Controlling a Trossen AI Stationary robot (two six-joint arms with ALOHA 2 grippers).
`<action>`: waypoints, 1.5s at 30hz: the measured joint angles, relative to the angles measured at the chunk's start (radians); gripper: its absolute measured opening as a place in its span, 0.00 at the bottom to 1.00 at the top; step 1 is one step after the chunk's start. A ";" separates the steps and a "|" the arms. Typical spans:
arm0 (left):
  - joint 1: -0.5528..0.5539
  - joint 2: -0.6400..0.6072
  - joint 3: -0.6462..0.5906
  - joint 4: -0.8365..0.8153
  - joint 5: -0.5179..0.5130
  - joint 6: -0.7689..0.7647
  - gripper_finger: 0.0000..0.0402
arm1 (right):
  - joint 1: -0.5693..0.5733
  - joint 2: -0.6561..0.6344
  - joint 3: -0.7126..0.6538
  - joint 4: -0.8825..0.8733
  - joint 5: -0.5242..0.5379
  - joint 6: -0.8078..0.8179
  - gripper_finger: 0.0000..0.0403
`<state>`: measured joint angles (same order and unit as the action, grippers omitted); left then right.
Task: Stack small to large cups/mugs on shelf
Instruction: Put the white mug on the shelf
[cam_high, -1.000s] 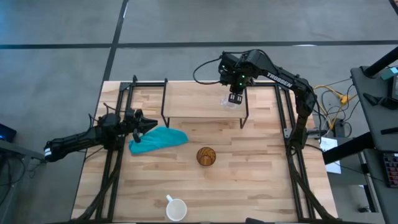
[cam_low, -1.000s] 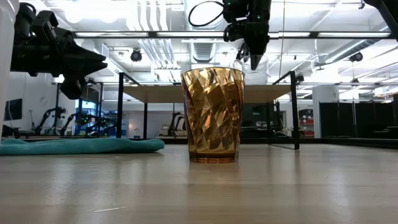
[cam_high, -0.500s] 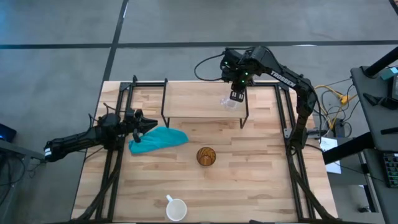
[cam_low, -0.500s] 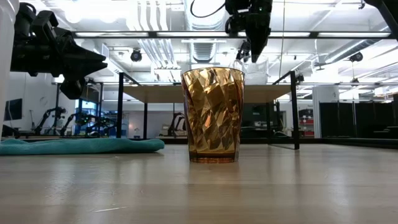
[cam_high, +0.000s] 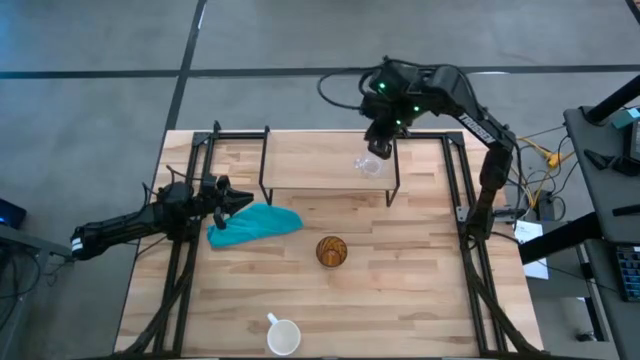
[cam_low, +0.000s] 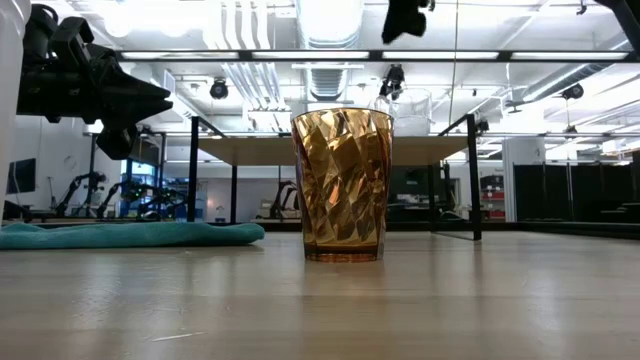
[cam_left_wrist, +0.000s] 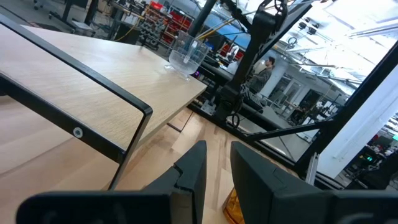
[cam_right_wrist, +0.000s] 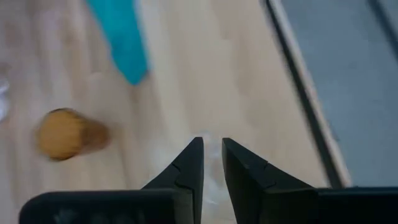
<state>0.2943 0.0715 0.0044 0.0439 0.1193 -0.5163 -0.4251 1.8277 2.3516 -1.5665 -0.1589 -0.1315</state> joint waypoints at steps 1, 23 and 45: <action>0.000 0.000 0.000 0.000 0.000 0.000 0.15 | 0.013 -0.005 0.000 -0.004 -0.019 -0.004 0.13; -0.001 0.000 0.000 0.000 0.000 0.000 0.15 | 0.329 -0.006 -0.007 0.046 -0.028 0.061 0.13; 0.000 -0.003 0.000 0.008 -0.026 0.055 0.15 | 0.503 0.208 -0.011 0.053 -0.029 0.241 0.13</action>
<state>0.2947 0.0681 0.0044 0.0517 0.0932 -0.4612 0.0778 2.0352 2.3405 -1.5139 -0.1880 0.1091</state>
